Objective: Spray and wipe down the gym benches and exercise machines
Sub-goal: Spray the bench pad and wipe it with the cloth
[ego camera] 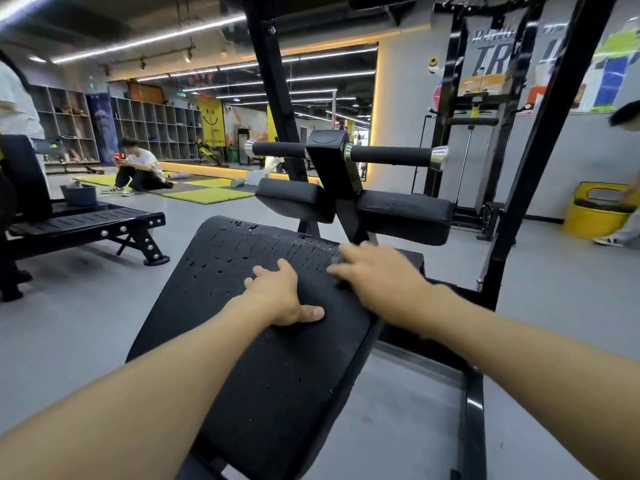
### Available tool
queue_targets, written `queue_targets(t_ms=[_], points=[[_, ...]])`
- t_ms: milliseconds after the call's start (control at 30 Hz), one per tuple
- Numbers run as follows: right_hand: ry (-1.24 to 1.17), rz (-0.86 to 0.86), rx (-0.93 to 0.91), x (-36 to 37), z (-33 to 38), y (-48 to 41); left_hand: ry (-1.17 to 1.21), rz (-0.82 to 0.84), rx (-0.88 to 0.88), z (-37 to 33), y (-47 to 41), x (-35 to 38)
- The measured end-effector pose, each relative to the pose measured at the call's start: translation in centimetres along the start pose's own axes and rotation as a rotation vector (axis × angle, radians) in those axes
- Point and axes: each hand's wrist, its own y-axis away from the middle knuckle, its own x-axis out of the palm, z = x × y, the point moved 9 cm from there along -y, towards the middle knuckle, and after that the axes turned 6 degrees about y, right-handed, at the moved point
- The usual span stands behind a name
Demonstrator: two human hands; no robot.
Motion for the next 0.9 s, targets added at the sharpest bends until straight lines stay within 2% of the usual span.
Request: queue_targets(t_ms=[67,100,133,233,267,300,367,400,433,533,567,600,667,700,733,833,867,900], points=[[-0.006,-0.021,0.291,-0.6,-3.8,0.0,0.025,-0.004,0.01,0.2,0.0,0.1],[0.014,-0.03,0.343,-0.7,-3.8,0.2,0.03,-0.009,0.012,0.2,0.0,0.0],[0.01,-0.033,0.287,-0.7,-2.4,0.2,0.03,-0.011,0.01,0.3,0.0,0.1],[-0.029,-0.015,-0.072,0.2,3.0,1.7,0.023,-0.019,0.013,0.1,0.0,0.1],[-0.031,-0.022,-0.085,0.0,2.3,1.8,0.033,-0.018,0.013,0.3,0.1,0.2],[-0.032,-0.052,-0.004,-0.4,0.2,1.4,0.042,-0.022,0.02,0.2,0.1,0.2],[-0.063,-0.125,0.305,-1.4,-3.8,1.5,0.056,-0.026,0.027,0.3,0.2,0.2],[-0.043,-0.122,0.398,-1.2,-4.1,1.9,0.059,-0.028,0.029,0.3,0.2,0.2],[-0.022,-0.109,0.359,-0.9,-3.0,1.8,0.063,-0.032,0.029,0.3,0.2,0.2],[-0.001,-0.049,-0.011,0.1,2.6,3.1,0.057,-0.044,0.031,0.3,0.3,0.3],[-0.011,-0.052,-0.032,-0.3,1.9,3.3,0.056,-0.045,0.033,0.3,0.4,0.3],[-0.035,-0.077,0.035,-0.7,-0.1,2.9,0.058,-0.046,0.036,0.3,0.4,0.3],[-0.081,-0.106,0.366,-1.3,-4.7,2.7,0.061,-0.041,0.042,0.2,0.6,0.3],[-0.07,-0.077,0.469,-1.1,-5.3,3.0,0.061,-0.044,0.042,0.2,0.6,0.3],[-0.045,-0.064,0.427,-0.9,-4.1,3.0,0.057,-0.045,0.043,0.2,0.7,0.3],[-0.027,-0.024,0.027,-0.5,2.2,4.2,0.043,-0.05,0.041,0.2,0.5,0.4],[-0.034,-0.031,-0.014,-0.9,2.0,4.6,0.039,-0.049,0.044,0.2,0.5,0.4],[-0.053,-0.052,0.031,-1.2,0.4,4.2,0.039,-0.052,0.045,0.3,0.5,0.4]])
